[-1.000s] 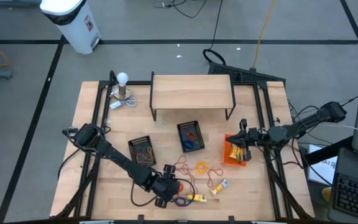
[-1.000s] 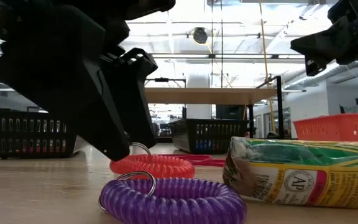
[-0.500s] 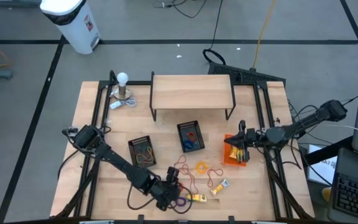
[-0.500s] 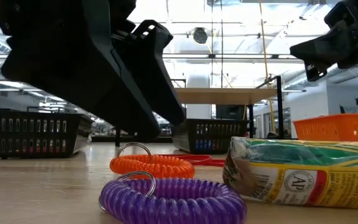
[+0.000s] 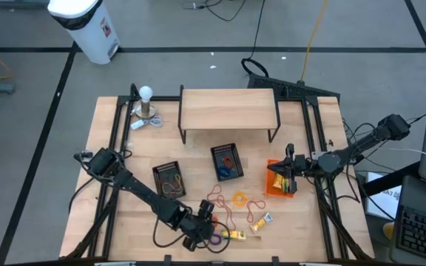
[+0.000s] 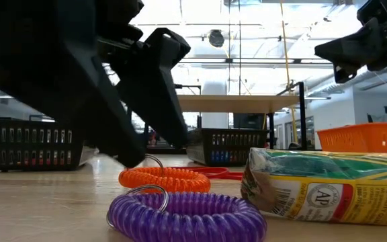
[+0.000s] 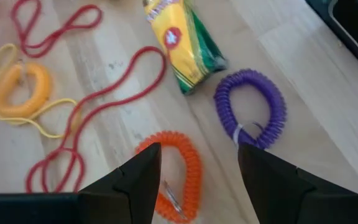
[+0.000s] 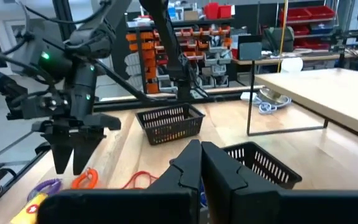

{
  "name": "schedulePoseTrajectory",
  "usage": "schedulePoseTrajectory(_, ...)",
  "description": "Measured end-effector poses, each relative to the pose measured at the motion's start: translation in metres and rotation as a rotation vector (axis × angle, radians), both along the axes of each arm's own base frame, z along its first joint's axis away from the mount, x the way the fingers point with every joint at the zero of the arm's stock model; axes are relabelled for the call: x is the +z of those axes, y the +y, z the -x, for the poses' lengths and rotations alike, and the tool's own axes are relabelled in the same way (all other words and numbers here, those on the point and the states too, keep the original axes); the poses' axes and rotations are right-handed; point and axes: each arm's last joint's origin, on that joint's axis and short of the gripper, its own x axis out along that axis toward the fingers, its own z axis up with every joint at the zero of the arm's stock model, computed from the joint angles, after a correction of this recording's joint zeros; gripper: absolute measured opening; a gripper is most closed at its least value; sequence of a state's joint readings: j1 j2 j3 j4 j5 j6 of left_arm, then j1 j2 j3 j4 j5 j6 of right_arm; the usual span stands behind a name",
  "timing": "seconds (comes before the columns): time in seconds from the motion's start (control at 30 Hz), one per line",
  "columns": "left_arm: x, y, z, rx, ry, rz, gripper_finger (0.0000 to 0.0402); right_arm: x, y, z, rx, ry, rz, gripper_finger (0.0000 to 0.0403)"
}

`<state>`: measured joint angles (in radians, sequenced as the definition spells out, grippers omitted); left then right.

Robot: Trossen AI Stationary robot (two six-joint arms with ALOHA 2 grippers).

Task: Pick & Place Office Desk Supplies
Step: Put the red rubber band into the left black bin

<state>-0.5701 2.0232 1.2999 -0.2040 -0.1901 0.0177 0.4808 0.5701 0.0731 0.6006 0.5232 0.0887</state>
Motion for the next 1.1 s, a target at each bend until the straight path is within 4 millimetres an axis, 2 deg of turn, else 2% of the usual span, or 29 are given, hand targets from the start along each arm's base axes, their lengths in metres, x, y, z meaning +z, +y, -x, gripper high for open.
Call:
schedulePoseTrajectory(0.17,-0.003,0.003,0.002,-0.039,0.071,0.023,0.0216,0.001,0.0,0.0,0.0,-0.012,-0.009,0.0)
schedulePoseTrajectory(0.43,-0.009,0.014,-0.004,0.006,0.109,0.033,0.0204,0.001,0.003,0.001,0.027,-0.008,-0.009,0.0)
schedulePoseTrajectory(0.7,-0.025,0.028,-0.013,0.027,0.202,0.108,0.0135,0.001,0.005,0.001,0.04,-0.012,0.001,0.0)
schedulePoseTrajectory(0.87,-0.027,0.029,-0.013,0.027,0.206,0.106,0.0099,0.001,0.005,0.001,0.041,-0.011,0.002,0.0)
schedulePoseTrajectory(1.1,-0.028,0.029,-0.012,0.018,0.208,0.094,0.0021,0.001,0.005,0.001,0.041,-0.01,0.013,0.0)
